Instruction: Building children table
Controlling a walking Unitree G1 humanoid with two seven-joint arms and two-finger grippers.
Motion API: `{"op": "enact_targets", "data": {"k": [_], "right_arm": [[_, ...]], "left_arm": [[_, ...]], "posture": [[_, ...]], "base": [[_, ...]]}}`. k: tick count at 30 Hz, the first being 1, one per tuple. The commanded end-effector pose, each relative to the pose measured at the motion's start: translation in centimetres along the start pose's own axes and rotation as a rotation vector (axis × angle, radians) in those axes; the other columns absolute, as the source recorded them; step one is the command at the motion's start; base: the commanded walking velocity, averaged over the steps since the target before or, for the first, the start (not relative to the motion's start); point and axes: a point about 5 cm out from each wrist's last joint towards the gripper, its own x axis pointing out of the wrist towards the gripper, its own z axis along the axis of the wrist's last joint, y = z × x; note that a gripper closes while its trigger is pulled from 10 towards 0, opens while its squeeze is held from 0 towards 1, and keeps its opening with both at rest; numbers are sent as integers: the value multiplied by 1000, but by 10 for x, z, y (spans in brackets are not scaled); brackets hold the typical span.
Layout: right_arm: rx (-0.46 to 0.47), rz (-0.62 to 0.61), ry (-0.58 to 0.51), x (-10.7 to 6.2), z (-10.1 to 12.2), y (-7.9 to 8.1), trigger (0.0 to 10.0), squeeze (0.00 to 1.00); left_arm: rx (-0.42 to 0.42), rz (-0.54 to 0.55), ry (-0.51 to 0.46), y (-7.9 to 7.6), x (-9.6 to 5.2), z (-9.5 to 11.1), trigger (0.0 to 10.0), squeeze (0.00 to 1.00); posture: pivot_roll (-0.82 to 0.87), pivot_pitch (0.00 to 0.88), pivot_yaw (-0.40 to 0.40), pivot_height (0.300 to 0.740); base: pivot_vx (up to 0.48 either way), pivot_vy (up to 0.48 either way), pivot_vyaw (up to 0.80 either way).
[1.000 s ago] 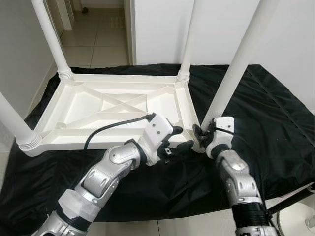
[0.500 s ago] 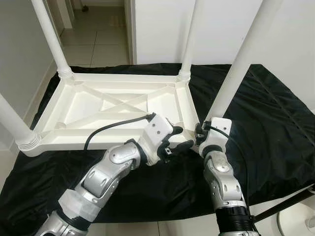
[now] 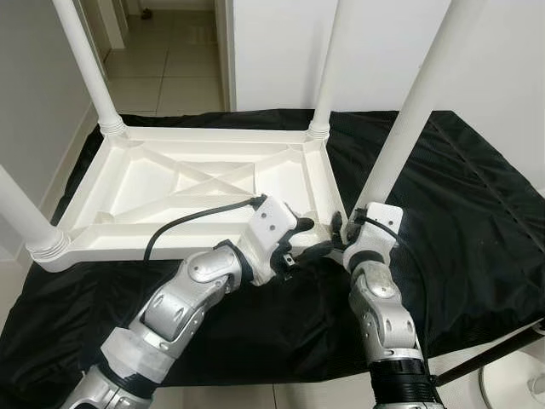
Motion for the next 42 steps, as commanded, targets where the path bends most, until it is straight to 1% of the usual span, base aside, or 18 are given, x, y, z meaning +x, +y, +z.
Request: {"op": "enact_targets", "data": {"k": [1,4,7,8,11,13,15,16,18,23,24,25,26,30,38,39,41,42], "right_arm": [[-2,5,-2,-2,0,-1,10000,1000],[-13,9,-8,-3,1,-4,10000,1000],[-41,76,-18,-4,2,-13,10000,1000],[-53,110,-27,-5,3,-15,10000,0],[-66,229,-46,-4,7,-21,10000,0],[-69,258,-55,-3,9,-23,10000,0],[-111,355,-75,-1,13,-26,10000,0],[-111,355,-75,-1,13,-26,10000,0],[-140,420,-76,0,14,-29,10000,0],[-144,435,-72,0,15,-31,10000,0],[-163,510,-58,5,15,-33,10000,0],[-163,510,-58,5,15,-33,10000,0],[-191,637,-28,12,15,-36,10000,0],[-216,706,11,19,13,-38,10000,0],[-238,765,71,24,4,-39,10000,0],[-241,780,86,25,1,-39,8314,0],[-243,788,95,25,-1,-40,8314,0],[-249,793,99,25,-2,-40,784,0]], "left_arm": [[7,-72,1,-3,0,2,10000,0],[7,-73,2,-3,0,2,10000,0],[10,-74,4,-3,-1,2,10000,0],[11,-74,6,-2,-1,2,10000,0],[12,-78,9,-2,-1,1,10000,0],[11,-80,9,-2,-1,1,10000,0],[13,-85,10,-3,0,1,10000,0],[13,-85,10,-3,0,1,10000,0],[14,-88,9,-3,0,1,10000,0],[14,-88,8,-3,1,1,10000,0],[16,-89,7,-3,1,2,10000,0],[16,-89,7,-3,1,2,10000,0],[19,-90,4,-2,2,3,10000,0],[22,-89,2,-2,2,4,10000,0],[24,-89,-2,-3,2,5,10000,0],[24,-89,-3,-3,2,5,10000,0],[24,-88,-4,-3,2,5,10000,0],[25,-87,-4,-3,2,5,10000,0]], "posture": [[-68,16,-18,740],[-64,17,-21,740],[-65,17,-19,740],[-65,17,-19,740],[-71,16,-14,740],[-71,16,-14,740],[-73,16,-12,740],[-73,16,-12,740],[-73,16,-12,740],[-75,14,-10,740],[-71,10,-7,740],[-71,10,-7,740],[-68,8,-9,740],[-63,4,-11,740],[-55,1,-13,740],[-52,0,-14,740],[-52,0,-14,740],[-51,0,-12,740]], "base": [[0,0,0],[0,0,0],[0,0,0],[0,0,0],[0,0,0],[0,0,0],[0,0,0],[0,0,0],[0,0,0],[0,0,0],[0,0,0],[0,0,0],[0,0,0],[0,0,0],[0,0,0],[0,0,0],[0,0,0],[0,0,0]]}}
